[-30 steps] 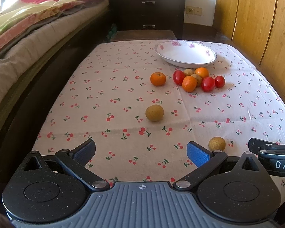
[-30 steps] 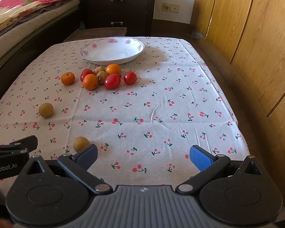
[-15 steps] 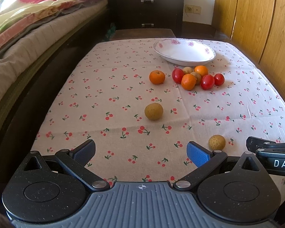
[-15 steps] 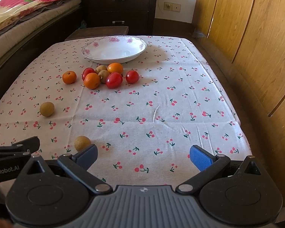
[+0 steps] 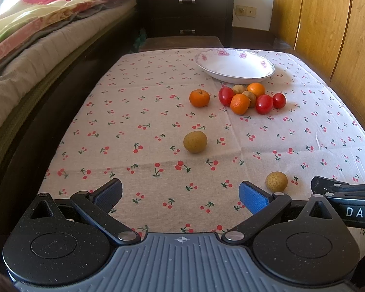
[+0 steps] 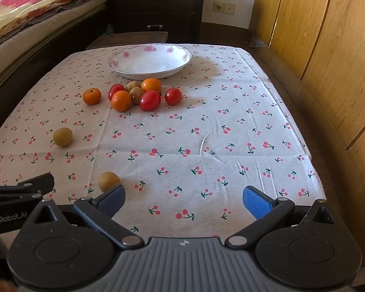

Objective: Organize fruits
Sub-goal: 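Move both tools toward the two loose brown round fruits, then grasp a brown round fruit with the right tool while the left tool grasps another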

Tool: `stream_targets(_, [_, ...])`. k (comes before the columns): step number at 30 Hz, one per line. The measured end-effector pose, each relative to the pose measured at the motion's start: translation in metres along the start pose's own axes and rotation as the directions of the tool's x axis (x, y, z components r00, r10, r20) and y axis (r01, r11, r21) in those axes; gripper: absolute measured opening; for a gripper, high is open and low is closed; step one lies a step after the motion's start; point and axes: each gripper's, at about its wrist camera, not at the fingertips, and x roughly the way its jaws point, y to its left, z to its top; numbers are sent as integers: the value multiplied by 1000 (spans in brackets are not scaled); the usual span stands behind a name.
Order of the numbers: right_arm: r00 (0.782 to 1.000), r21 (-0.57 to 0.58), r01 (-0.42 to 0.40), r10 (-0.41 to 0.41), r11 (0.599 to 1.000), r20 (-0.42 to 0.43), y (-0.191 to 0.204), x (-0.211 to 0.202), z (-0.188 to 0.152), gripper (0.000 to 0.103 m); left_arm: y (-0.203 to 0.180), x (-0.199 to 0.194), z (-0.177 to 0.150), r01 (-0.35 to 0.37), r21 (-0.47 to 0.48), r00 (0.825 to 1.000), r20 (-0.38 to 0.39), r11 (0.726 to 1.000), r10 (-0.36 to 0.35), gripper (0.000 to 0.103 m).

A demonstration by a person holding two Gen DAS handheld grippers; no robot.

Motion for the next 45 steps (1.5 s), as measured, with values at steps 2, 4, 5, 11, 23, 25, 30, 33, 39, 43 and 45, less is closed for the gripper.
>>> stream_targets(2, [1000,-1,-1,1,1000,-2,0,1,0,103,0,0,0,0,0,1000,-1,1000,0,103])
stream_targets(4, [1000,0,-4,4,1000,-2,0,1,0,103,0,0,0,0,-2,1000,-2,1000,0,103])
stream_targets(5, [1000,0,-4,4,1000,-3,0,1,0,103,0,0,0,1,-2,1000,-2,1000,-1,103])
stream_targets(11, [1000,-1,-5,5,1000,-6,1,2,0,102,0,1,0,6,-3,1000,-4,1000,-6,103])
stream_targets(23, [1000,-8,-15,15,1000,-17,4,7,-1,100,2,3,-2,12,4,1000,-10,1000,-12,103])
stream_targets(25, [1000,-12,-21,20,1000,-18,5,7,-1,98,4,4,-3,10,6,1000,-11,1000,-10,103])
stream_targets(30, [999,-46,-53,53,998,-5,13,8,0,90,17,5,-5,14,-21,1000,-19,1000,-15,103])
stream_targets(33, [997,-100,-70,71,993,8,25,8,1,83,25,5,-6,20,-43,1000,-15,999,-21,103])
stream_targets(39, [991,-156,-134,131,979,-29,42,18,2,61,33,6,-4,35,-76,999,-16,996,-37,103])
stream_targets(43, [984,-145,-177,169,973,-62,46,29,4,49,30,6,-3,43,-62,999,-6,997,-43,103])
stream_targets(45, [981,-141,-193,188,971,-54,48,31,6,44,29,7,-2,43,-55,999,-4,998,-43,103])
